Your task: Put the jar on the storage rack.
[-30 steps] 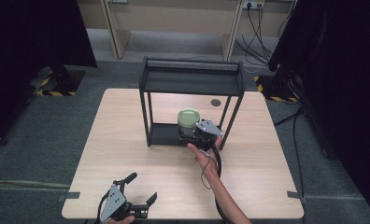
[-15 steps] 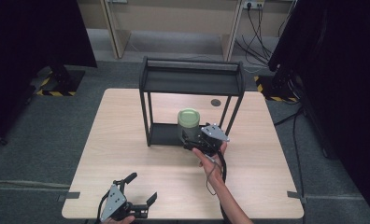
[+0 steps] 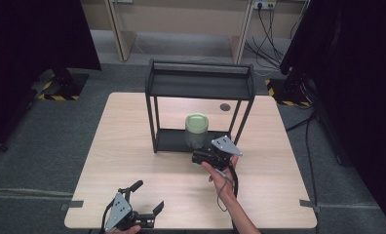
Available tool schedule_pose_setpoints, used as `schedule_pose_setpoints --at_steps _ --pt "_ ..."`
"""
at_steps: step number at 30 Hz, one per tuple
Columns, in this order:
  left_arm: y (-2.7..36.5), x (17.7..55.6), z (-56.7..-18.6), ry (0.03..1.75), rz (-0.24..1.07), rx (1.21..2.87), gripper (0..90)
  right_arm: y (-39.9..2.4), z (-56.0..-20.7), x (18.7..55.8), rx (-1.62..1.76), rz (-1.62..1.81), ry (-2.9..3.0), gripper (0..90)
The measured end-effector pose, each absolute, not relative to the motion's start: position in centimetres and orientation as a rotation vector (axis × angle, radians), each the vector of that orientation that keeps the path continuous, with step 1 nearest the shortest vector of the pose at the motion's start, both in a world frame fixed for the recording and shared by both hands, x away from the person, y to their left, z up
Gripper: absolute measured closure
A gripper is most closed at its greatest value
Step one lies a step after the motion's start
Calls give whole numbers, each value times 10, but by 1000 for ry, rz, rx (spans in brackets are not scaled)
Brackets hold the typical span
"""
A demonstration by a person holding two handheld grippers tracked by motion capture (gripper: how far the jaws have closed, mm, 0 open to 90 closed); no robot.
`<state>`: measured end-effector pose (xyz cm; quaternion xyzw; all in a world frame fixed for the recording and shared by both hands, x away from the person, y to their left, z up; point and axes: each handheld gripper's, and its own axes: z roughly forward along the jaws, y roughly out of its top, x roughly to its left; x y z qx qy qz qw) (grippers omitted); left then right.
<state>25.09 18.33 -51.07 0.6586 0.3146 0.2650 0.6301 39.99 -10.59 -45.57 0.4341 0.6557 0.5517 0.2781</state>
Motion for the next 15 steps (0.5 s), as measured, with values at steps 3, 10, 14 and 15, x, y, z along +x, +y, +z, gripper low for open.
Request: schedule_pose_setpoints --at_steps 3,10,14,15 --pt "183 251 -511 720 607 1508 0 -108 -457 394 1154 1479 1767 13" --pt "183 251 -511 723 606 1509 0 -114 -461 384 1165 1496 1767 13" --pt "183 251 -511 723 606 1510 0 -115 -462 381 1163 1507 1767 13" --pt "183 251 -511 723 606 1510 0 -115 -462 380 1164 1510 1765 13"
